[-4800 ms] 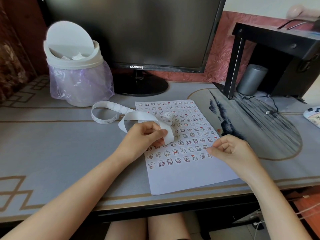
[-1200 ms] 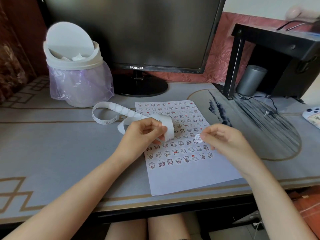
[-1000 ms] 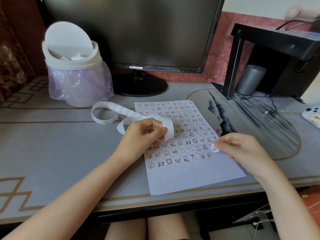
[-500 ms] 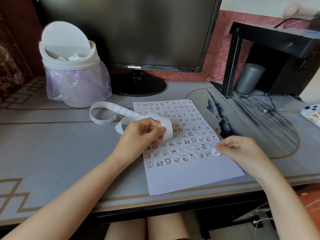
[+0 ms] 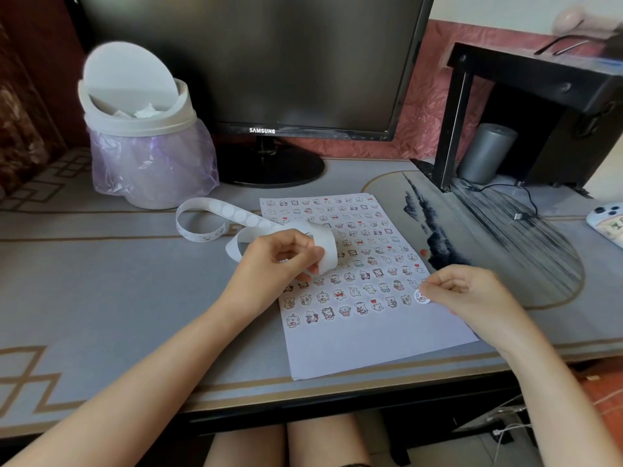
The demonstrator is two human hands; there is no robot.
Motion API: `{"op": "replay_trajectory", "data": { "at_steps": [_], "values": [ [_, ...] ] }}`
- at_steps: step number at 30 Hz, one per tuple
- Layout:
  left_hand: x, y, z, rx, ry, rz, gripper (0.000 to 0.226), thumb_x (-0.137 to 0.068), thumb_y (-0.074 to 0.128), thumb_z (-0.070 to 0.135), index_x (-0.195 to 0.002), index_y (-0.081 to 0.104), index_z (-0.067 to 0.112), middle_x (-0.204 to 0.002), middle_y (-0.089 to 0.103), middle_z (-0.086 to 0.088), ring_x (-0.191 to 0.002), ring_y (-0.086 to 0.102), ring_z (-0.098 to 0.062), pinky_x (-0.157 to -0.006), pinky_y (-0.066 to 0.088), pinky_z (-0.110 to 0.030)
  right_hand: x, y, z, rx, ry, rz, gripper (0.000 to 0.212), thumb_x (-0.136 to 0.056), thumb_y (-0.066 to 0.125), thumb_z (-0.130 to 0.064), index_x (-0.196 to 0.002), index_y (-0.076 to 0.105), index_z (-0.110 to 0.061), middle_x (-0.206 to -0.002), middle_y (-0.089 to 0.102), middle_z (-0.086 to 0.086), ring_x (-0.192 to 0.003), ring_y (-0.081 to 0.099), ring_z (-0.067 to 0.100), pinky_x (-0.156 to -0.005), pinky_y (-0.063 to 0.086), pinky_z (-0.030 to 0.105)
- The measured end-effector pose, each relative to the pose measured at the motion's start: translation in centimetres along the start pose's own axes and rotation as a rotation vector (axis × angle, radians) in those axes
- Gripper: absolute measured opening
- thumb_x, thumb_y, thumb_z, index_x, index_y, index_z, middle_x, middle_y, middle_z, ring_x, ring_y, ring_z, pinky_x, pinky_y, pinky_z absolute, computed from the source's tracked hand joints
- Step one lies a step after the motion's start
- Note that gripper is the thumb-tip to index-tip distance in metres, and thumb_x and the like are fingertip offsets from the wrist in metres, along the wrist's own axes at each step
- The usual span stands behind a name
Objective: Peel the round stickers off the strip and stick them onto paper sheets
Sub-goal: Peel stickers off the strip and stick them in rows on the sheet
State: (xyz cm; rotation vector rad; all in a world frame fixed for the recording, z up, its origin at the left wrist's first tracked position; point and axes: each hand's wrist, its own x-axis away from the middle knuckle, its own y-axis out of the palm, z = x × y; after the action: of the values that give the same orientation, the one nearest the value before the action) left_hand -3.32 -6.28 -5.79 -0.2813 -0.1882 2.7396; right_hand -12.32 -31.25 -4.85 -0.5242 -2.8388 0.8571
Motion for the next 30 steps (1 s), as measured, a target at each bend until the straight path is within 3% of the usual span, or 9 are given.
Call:
{"op": "replay_trajectory", "data": {
  "at_steps": [11,19,23,30],
  "values": [
    [0.0,0.0,0.1,0.002,-0.006,0.003,0.015,-0.089,0.064,0.015,-0.082,0.064,0.001,-0.07,0.068,-0.002,-0.068,0.066,-0.01,-0.071,0.055,-0.022,-0.2,0.3,0.3,0.019,-0.033,0.031,0.009,-0.077,0.074,-0.01,-0.073,0.069,-0.016,-0.072,0.067,0.007,-0.063,0.052,0.014,-0.063,0.041,0.027],
    [0.0,0.0,0.1,-0.016,-0.003,0.003,0.015,-0.088,0.064,0.016,-0.083,0.064,0.001,-0.07,0.068,0.0,-0.067,0.066,-0.01,-0.074,0.055,-0.023,0.0,0.7,0.7,0.088,-0.091,0.08,0.013,-0.075,0.076,-0.011,-0.07,0.067,-0.018,-0.061,0.06,-0.001,-0.046,0.043,0.001,-0.053,0.036,0.022],
    [0.1,0.0,0.1,-0.021,-0.003,0.003,0.015,-0.088,0.064,0.016,-0.082,0.064,0.001,-0.071,0.068,-0.002,-0.068,0.066,-0.01,-0.075,0.056,-0.025,0.0,0.7,1.0,0.04,-0.093,0.105,0.018,-0.074,0.078,-0.011,-0.079,0.062,-0.017,-0.064,0.056,0.0,-0.047,0.042,0.001,-0.053,0.036,0.022],
    [0.1,0.0,0.1,-0.03,0.006,0.002,0.015,-0.089,0.064,0.016,-0.081,0.063,0.004,-0.07,0.068,-0.001,-0.068,0.066,-0.011,-0.075,0.056,-0.026,-0.3,0.6,1.5,0.091,-0.114,0.094,0.018,-0.082,0.07,-0.007,-0.079,0.06,-0.021,-0.071,0.06,0.0,-0.057,0.045,0.015,-0.058,0.039,0.029]
  ]
}}
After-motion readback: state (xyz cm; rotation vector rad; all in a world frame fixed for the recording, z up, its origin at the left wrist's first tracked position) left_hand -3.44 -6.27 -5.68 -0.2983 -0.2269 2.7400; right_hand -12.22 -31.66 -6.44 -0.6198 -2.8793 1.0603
